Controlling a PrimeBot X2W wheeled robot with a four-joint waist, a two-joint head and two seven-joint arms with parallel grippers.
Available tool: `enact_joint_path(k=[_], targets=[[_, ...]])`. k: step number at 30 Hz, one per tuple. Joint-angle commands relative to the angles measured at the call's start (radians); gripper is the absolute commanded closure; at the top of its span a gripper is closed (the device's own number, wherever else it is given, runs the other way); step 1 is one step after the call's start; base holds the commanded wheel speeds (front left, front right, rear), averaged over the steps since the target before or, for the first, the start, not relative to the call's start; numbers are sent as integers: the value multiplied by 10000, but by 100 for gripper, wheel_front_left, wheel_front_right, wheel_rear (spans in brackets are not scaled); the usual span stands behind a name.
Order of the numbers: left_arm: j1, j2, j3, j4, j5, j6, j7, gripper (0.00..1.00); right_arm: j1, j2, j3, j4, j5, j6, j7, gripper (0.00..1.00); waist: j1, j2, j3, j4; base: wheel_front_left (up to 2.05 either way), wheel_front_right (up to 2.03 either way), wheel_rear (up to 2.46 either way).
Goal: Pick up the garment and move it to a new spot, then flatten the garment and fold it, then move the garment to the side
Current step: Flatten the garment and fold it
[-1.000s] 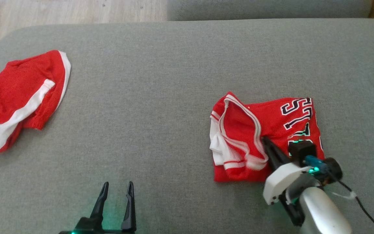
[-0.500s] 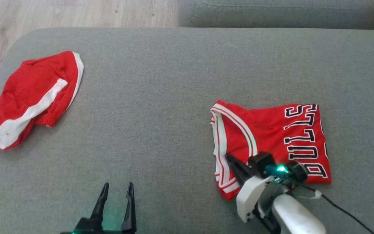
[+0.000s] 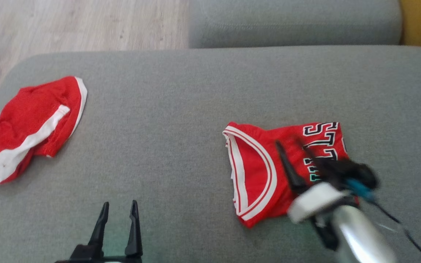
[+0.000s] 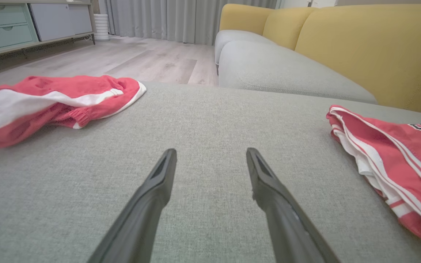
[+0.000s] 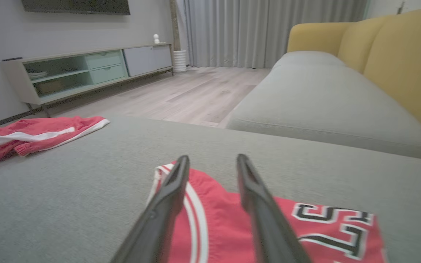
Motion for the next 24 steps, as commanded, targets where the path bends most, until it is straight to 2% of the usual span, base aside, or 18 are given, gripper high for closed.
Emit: enact_joint_path(k=[1, 5, 10, 16, 24], targets=[[-99, -36, 397, -366, 106, -75, -82, 0, 285, -112, -145, -520, -149, 75, -185, 0, 0, 0, -165, -80, 0, 0, 0], [-25, -36, 582, -616, 202, -187, -82, 0, 1344, -711, -1662, -1847, -570, 75, -358, 0, 0, 0, -347, -97, 0, 0, 0], [80, -36, 680, -697, 242, -331, -82, 0, 2642, -994, -3056, -3083, -424, 75, -382, 0, 0, 0, -516, -47, 0, 0, 0], [91, -36, 752, -753, 242, -461, -82, 0, 3615, -879, -3614, -3017, -280, 75, -384, 0, 0, 0, -558, -18, 0, 0, 0], [29, -36, 900, -715, 414, -570, -82, 0, 3663, -570, -3847, -2753, -202, 75, -385, 0, 0, 0, -540, -147, 0, 0, 0]])
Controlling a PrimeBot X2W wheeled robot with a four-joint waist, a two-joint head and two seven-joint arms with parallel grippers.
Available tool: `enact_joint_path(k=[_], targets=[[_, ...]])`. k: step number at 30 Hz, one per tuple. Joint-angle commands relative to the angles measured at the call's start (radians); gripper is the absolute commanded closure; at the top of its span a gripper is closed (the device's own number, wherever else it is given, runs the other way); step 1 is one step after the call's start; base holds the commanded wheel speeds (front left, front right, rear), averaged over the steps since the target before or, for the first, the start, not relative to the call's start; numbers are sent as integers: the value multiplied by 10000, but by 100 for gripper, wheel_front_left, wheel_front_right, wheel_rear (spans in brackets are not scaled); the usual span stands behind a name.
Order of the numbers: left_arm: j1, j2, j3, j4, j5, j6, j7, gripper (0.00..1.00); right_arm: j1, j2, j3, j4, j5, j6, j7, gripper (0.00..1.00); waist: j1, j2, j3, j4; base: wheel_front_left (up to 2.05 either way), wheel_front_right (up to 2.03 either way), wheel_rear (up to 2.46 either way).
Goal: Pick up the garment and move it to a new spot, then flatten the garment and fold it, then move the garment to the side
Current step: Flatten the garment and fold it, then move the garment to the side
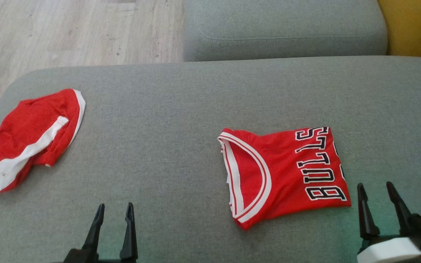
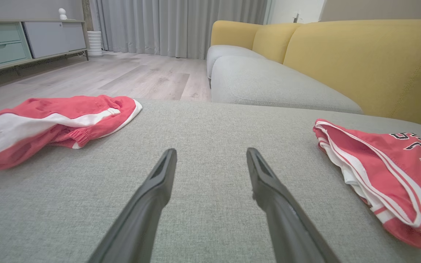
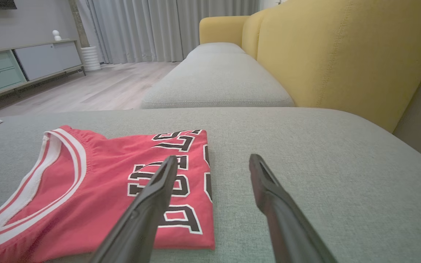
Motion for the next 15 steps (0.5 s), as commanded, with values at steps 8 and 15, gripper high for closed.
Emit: enact_joint_path(k=[8, 15], targets=[[-431, -38, 422, -343, 117, -87, -82, 0, -914, -101, -193, -227, 1106, 75, -43, 0, 0, 0, 274, -6, 0, 0, 0], [-646, -38, 380, -302, 161, -145, -82, 0, -2565, -1209, 292, -497, 2937, 75, 3942, 0, 0, 0, 885, 96, 0, 0, 0]])
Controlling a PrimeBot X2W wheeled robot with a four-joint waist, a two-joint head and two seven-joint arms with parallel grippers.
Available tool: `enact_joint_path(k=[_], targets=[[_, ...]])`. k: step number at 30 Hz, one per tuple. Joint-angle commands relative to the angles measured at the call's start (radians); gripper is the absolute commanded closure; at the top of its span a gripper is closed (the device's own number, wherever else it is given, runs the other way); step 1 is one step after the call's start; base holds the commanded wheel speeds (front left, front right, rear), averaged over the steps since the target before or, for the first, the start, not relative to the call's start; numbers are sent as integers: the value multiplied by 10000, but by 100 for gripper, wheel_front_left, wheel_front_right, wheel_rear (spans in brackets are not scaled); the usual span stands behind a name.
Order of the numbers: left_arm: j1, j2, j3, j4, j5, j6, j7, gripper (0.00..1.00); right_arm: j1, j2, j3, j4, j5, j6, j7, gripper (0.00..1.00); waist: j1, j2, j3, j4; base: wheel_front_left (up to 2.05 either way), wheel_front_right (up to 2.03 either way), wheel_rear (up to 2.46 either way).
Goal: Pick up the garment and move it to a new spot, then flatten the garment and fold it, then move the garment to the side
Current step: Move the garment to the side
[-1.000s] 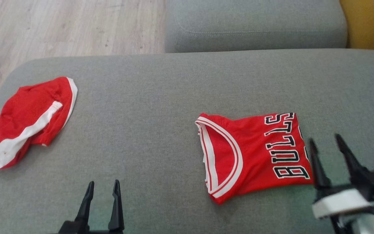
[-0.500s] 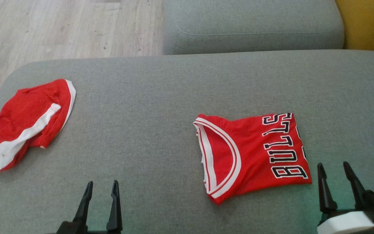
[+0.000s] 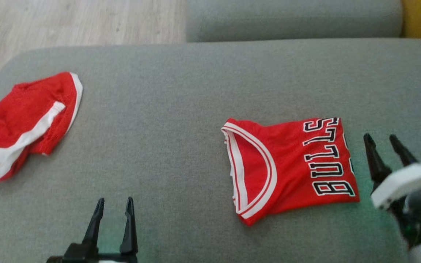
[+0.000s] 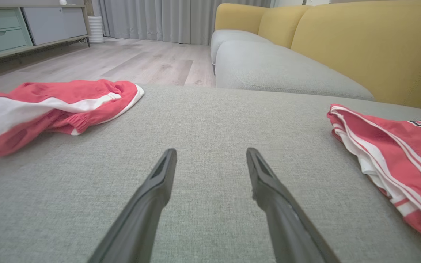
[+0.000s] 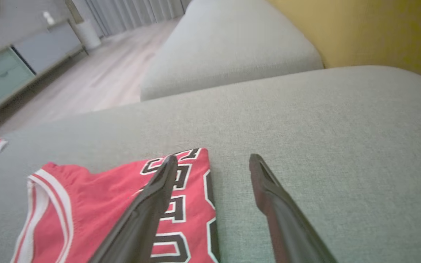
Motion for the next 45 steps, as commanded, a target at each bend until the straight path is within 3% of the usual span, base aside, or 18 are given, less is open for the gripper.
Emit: enact_joint_path(k=[1, 2, 5, 14, 15, 16, 23, 28, 35, 41, 42, 43, 44, 45], targets=[[-599, -38, 282, -278, 73, -66, -82, 0, -817, -546, 83, -200, 63, 71, 1275, 0, -1, 0, 311, 129, 0, 0, 0], [-708, -38, 223, -266, 55, -60, -82, 0, -1244, -495, 11, 51, 305, 71, 2376, 0, -1, 0, 459, 231, 0, 0, 0], [-853, -38, 62, -211, 13, -59, -82, 0, -1691, -531, 141, 605, 370, 71, 3413, 0, -1, 0, 625, 466, 0, 0, 0], [-975, -38, -219, -73, -113, 22, -82, 0, -2277, -158, 225, 2543, 403, 71, 4258, 0, -1, 0, 687, 886, 0, 0, 0], [-975, -38, -228, -76, -116, 34, -82, 0, -2340, -155, 292, 2640, 517, 71, 4316, 57, -1, 0, 686, 892, 0, 0, 0], [-969, -38, -225, -87, -115, 47, -82, 0, -2431, -170, 360, 2661, 648, 71, 4282, 100, -1, 0, 694, 872, 0, 0, 0], [-1192, -38, -168, -285, -9, -17, -82, 0, -4035, -458, -452, 3039, 349, 71, 2758, 100, -1, 0, 1256, -63, 0, 0, 0], [-1665, -38, -211, -310, 314, -253, -82, 0, -5511, -1423, -1449, 4070, -773, 71, 1961, 100, -1, 0, 1960, -662, 0, 0, 0], [-2188, 55, -255, -459, 864, -633, -82, 0, -6882, -3103, -3256, 5642, -2482, 71, 1014, 100, -1, 0, 2863, -695, 0, 0, 0], [-2071, 234, -119, -578, 1057, -722, -82, 0, -7598, -3700, -4491, 6566, -3737, 71, 57, 100, -1, 0, 3239, -506, 0, 0, 0], [-2035, 239, -82, -597, 1070, -716, -82, 0, -7693, -3776, -4667, 6640, -4020, 71, -179, 69, -1, 0, 3271, -490, 0, 0, 0], [-2017, 238, -48, -615, 1076, -714, -82, 0, -7783, -3816, -4826, 6677, -4325, 71, -438, 18, -1, 0, 3303, -474, 0, 0, 0], [-2012, 234, -20, -625, 1081, -712, -82, 0, -7880, -3795, -4990, 6714, -4594, 71, -654, 0, -1, 0, 3316, -467, 0, 0, 0], [-2016, 225, 7, -634, 1078, -703, -82, 0, -7947, -3765, -5045, 6698, -4891, 71, -904, 0, -1, 0, 3315, -455, 0, 0, 0]])
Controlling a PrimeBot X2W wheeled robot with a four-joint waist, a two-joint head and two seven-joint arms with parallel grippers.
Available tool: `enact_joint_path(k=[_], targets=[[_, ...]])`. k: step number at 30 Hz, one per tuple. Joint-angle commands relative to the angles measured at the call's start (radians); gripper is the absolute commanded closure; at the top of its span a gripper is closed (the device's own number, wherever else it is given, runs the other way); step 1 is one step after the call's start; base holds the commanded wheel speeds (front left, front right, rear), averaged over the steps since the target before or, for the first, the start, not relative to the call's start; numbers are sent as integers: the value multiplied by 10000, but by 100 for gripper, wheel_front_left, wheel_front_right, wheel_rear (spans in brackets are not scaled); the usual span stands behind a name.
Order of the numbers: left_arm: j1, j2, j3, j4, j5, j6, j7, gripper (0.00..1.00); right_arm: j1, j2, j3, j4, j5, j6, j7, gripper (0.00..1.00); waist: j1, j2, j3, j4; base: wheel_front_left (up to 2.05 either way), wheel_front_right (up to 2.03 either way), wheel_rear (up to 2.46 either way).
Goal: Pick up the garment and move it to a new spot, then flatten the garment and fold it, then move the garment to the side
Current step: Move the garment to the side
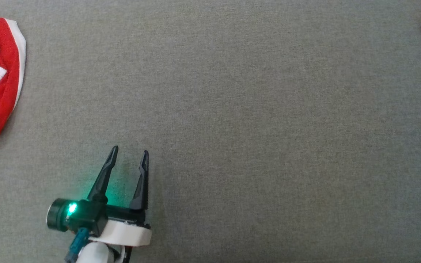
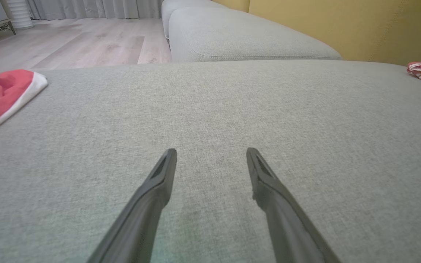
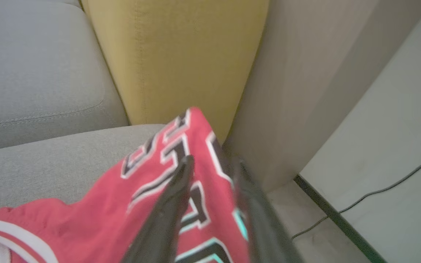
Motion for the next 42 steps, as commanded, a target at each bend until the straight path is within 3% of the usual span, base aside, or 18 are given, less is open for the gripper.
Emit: enact_joint_path(k=[1, 5, 11, 18, 22, 27, 31, 42], targets=[[-13, 98, 414, -340, 74, 14, -82, 0, -253, -362, 76, -394, -422, 71, -484, 0, -1, 0, -26, 12, 0, 0, 0], [-21, 20, 517, -348, -55, 61, -82, 0, -389, 247, 437, -855, -1015, 71, -1762, 0, -1, 0, -301, -42, 0, 0, 0], [-24, -75, 627, -279, -279, 164, -82, 0, 187, 1334, 1572, -2254, -760, 71, -2468, 0, -1, 0, -1025, 25, 0, 0, 0], [310, -136, 776, -42, -618, 339, -82, 0, 3319, 2623, 3623, -5304, 663, 71, -2570, 0, -1, 0, -2320, 538, 0, 0, 0], [518, -144, 844, 14, -825, 450, -82, 0, 5568, 3423, 4023, -6768, 1151, 71, -2550, 0, -1, 0, -2844, 910, 0, 0, 0], [873, -146, 835, 172, -864, 476, -82, 0, 7706, 4282, 4103, -6992, 1293, 71, -2660, 0, -1, 0, -3317, 1244, 0, 0, 0], [1242, -147, 882, 376, -646, 305, -82, 0, 8778, 4619, 4061, -7067, 1237, 71, -2691, 0, -1, 0, -3649, 1279, 0, 0, 0], [1362, -148, 1139, 382, -497, 32, -82, 0, 9486, 4734, 4566, -7401, 1699, 71, -2696, 0, -1, 0, -3912, 643, 0, 0, 0]])
